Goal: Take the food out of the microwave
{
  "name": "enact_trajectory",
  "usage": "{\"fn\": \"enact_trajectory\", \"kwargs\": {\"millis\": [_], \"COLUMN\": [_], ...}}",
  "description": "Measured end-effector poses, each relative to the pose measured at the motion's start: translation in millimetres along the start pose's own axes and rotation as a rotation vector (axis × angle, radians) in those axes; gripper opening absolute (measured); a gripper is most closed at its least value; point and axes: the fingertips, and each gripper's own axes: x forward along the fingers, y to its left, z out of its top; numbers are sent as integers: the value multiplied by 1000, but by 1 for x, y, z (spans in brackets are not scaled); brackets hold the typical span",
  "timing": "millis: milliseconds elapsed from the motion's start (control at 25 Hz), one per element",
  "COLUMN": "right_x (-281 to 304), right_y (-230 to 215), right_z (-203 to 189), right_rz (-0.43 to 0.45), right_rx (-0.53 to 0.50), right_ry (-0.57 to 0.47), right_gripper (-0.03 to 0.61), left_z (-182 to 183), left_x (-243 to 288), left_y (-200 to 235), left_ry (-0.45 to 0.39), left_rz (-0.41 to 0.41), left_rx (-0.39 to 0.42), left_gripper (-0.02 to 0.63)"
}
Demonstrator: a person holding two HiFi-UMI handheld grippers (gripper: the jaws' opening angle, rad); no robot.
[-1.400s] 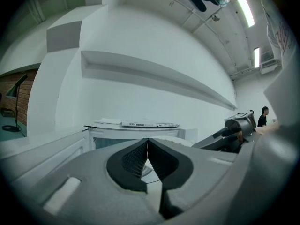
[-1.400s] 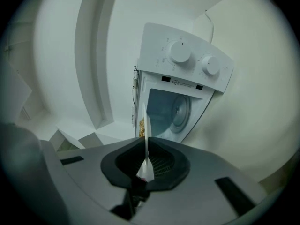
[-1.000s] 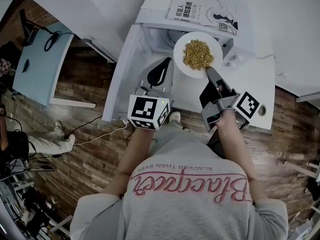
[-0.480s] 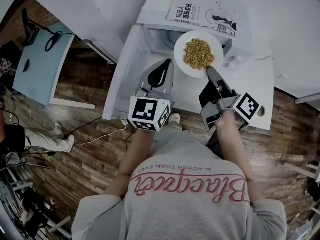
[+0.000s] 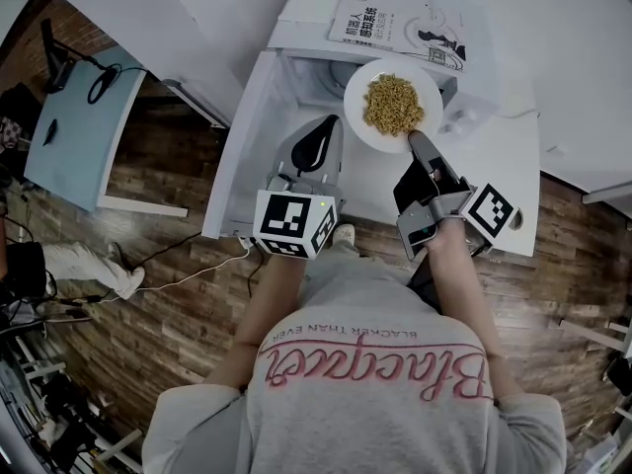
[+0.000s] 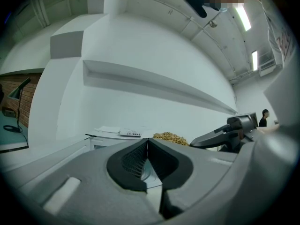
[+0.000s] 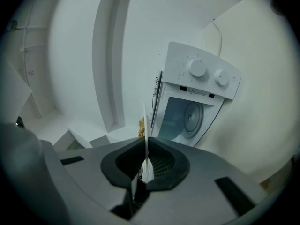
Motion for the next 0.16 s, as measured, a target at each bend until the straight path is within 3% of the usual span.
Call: {"fn": "enact_trajectory", "kwargs": {"millis": [160], "right_x": [2], "right_y": [1], "right_z": [-1], "right_rz": [3], "right_rx": [2], "right_ry": [0], "right_gripper": [25], "left_z": [2], "left_x": [0], "left_y": [2], "left_ry": [-4], "left_rz": [0], "left_rx": [-1], "left_gripper": [8]}}
